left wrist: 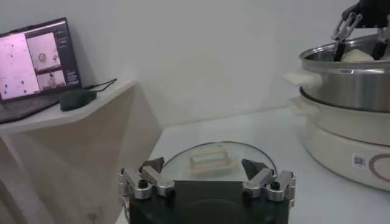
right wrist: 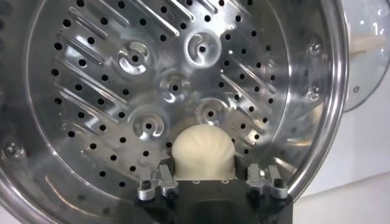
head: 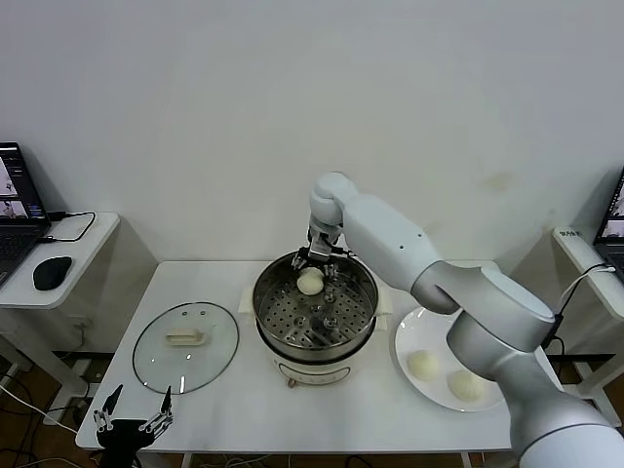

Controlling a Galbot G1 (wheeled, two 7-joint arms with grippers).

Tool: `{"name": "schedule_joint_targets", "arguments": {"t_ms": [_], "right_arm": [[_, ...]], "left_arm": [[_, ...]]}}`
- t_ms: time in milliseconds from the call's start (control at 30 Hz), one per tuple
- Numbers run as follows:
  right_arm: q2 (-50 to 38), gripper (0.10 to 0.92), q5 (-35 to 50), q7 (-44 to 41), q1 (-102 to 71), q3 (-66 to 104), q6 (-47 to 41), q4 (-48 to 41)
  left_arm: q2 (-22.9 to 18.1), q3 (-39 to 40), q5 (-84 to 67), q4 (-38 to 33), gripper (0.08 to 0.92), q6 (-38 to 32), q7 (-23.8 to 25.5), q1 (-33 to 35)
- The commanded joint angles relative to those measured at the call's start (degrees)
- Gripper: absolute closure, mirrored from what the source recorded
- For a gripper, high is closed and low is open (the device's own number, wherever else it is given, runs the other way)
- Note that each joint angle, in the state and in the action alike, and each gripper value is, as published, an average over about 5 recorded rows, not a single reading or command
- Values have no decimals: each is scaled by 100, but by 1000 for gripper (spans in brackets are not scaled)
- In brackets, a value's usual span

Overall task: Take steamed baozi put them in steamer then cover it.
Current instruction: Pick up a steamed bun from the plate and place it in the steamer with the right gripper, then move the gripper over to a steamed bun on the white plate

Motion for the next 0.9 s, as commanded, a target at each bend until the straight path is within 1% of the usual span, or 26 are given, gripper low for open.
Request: {"name": "schedule_joint_targets", "arguments": {"t_ms": [33, 133, 267, 367, 533, 633, 733, 900], "right_arm": [[-134, 219, 251, -146, 65, 33, -333, 240], [-403, 205, 673, -430, 187, 95, -672, 631], [-895, 203, 1614, -778, 506, 102, -1279, 1190], [-1307, 202, 2367, -897, 796, -47, -1948, 1534], [-2175, 203, 3183, -705, 1106, -195, -3154, 2202], [-2861, 203, 3754, -609, 1200, -363, -4156, 2787], [-3517, 202, 3983, -561, 1261, -533, -5331, 3375], [-4380, 203, 3868, -643, 1133, -573, -6902, 4215]], "left_arm": [[3, 4, 3, -5, 177, 2, 4, 0], [1, 4, 2, -13, 177, 4, 9, -8], [-3, 6, 10, -7, 177, 6, 16, 0], [0, 15, 17, -20, 177, 5, 22, 19], [21, 20, 8, -72, 177, 10, 30, 18], [41, 41, 9, -87, 177, 17, 44, 24], [65, 85, 13, -114, 177, 16, 50, 45], [133, 137, -8, -156, 177, 15, 43, 36]]}}
